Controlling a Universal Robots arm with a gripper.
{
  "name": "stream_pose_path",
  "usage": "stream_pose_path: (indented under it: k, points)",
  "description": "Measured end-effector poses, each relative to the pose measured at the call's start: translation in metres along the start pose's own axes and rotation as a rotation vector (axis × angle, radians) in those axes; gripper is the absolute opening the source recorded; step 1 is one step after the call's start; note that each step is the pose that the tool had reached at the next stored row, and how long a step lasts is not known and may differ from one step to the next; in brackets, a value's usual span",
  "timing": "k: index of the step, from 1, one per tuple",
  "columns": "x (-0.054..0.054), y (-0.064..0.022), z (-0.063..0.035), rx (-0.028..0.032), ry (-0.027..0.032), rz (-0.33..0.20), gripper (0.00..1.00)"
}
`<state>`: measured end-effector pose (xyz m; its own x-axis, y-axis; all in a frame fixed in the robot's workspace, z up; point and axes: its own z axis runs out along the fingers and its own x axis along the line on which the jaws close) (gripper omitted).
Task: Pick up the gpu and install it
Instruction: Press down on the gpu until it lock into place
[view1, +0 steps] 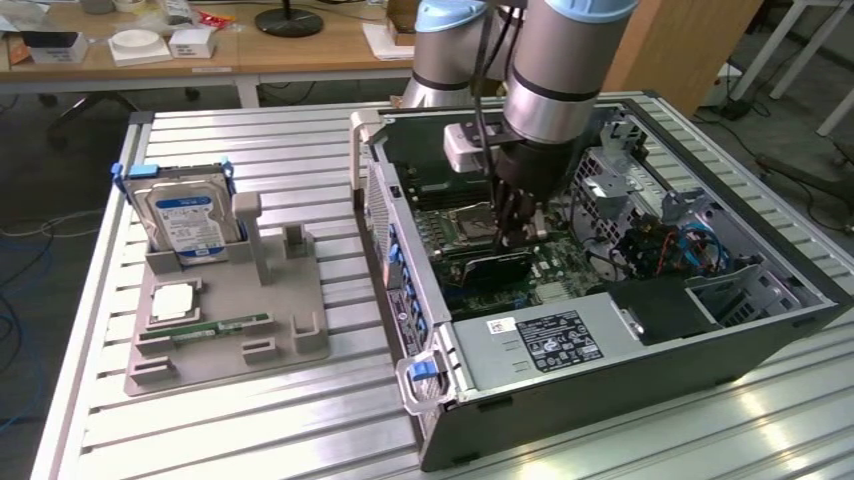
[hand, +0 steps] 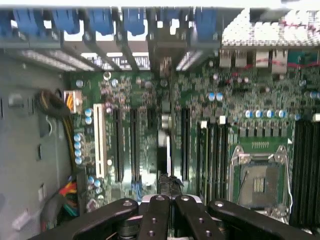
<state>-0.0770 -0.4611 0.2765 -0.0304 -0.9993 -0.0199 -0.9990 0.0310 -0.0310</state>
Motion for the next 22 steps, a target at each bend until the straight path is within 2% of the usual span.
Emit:
stream_pose_path:
  k: [3,6,8,10,14,22]
  points:
    - [0.0,-0.0058,0.0002,0.0,0.0,0.0,0.1]
    - [0.0,-0.0151,0.0005,0.0001,-0.0001,0.0,0.1]
    - [-0.001,-0.0192,0.0006,-0.0023,0.0,0.0,0.1]
    - [-0.001,-0.0191,0.0009,-0.0038,0.0,0.0,0.1]
    - [0.0,-0.0189,0.0052,-0.0124,0.0002,0.0,0.1]
    - [0.0,-0.0188,0.0094,-0.0126,0.0002,0.0,0.1]
